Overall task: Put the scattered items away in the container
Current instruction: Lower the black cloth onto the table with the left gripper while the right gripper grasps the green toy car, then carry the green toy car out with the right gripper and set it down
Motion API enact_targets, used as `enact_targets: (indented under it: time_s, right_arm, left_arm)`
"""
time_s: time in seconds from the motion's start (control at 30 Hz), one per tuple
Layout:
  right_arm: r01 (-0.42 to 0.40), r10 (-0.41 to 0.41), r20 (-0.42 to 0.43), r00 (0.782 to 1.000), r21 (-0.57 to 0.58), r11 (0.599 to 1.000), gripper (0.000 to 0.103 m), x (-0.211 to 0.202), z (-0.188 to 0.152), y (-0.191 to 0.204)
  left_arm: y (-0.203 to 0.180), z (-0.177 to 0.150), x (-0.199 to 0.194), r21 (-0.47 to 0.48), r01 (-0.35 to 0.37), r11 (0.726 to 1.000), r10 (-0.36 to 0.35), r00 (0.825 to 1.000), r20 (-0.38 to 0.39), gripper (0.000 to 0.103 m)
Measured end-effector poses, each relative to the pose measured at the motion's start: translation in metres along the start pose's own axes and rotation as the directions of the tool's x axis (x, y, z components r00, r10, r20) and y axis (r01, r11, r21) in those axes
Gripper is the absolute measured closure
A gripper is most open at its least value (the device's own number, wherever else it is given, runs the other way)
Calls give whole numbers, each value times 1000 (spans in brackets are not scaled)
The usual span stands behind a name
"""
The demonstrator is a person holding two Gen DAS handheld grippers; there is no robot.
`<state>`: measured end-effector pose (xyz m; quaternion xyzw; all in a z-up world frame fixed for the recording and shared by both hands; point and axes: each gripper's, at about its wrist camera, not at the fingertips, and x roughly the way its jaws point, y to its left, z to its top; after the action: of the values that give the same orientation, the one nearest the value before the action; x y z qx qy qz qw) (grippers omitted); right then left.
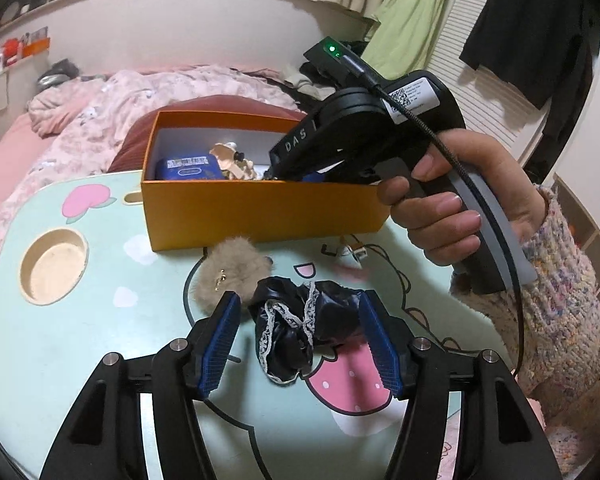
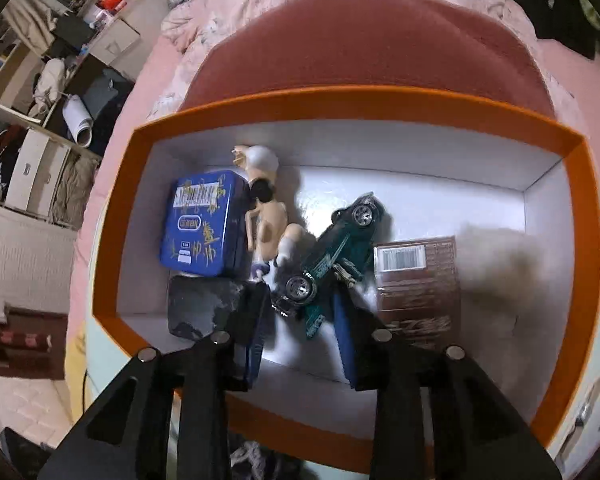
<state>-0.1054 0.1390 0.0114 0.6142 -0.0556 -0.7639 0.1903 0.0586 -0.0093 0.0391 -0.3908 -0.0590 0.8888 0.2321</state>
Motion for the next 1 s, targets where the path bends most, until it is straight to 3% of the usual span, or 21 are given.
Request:
enact_targets:
  time_s: [0.1, 0.23, 0.4, 0.6, 0.7, 0.9, 1.0]
  right_arm:
    - [9, -9, 20, 1000, -13, 1000, 80, -9, -1, 0]
    - [-53, 55, 93, 994, -20, 998, 80, -30, -9, -3]
    - [-89, 107, 264, 959, -78, 993, 81, -90, -32, -7]
    - [-128, 171, 380, 909, -135, 982, 81, -126, -70, -13]
    - [-131, 173, 380, 909, -132, 982, 81, -122, -87, -13]
    - [-50, 84, 351, 932, -104, 993, 81, -114, -116, -33]
    - [-92, 122, 353, 928, -100, 991, 81, -110, -119, -38]
  left_arm:
    - [1, -1, -2, -10, -1, 1000, 1, 1000, 10, 42]
    - [5, -1, -4, -31, -2, 1000, 3, 1000, 23, 42]
    - [10, 1, -7, -52, -2, 999, 4, 1000, 31, 42]
    - [18, 5, -14, -74, -16, 997, 20, 999, 49, 42]
    - [24, 7, -17, -85, -36, 996, 41, 998, 54, 42]
    - [35, 13, -21, -115, -54, 992, 61, 996, 66, 42]
    - [35, 16, -20, -122, -56, 991, 64, 996, 69, 42]
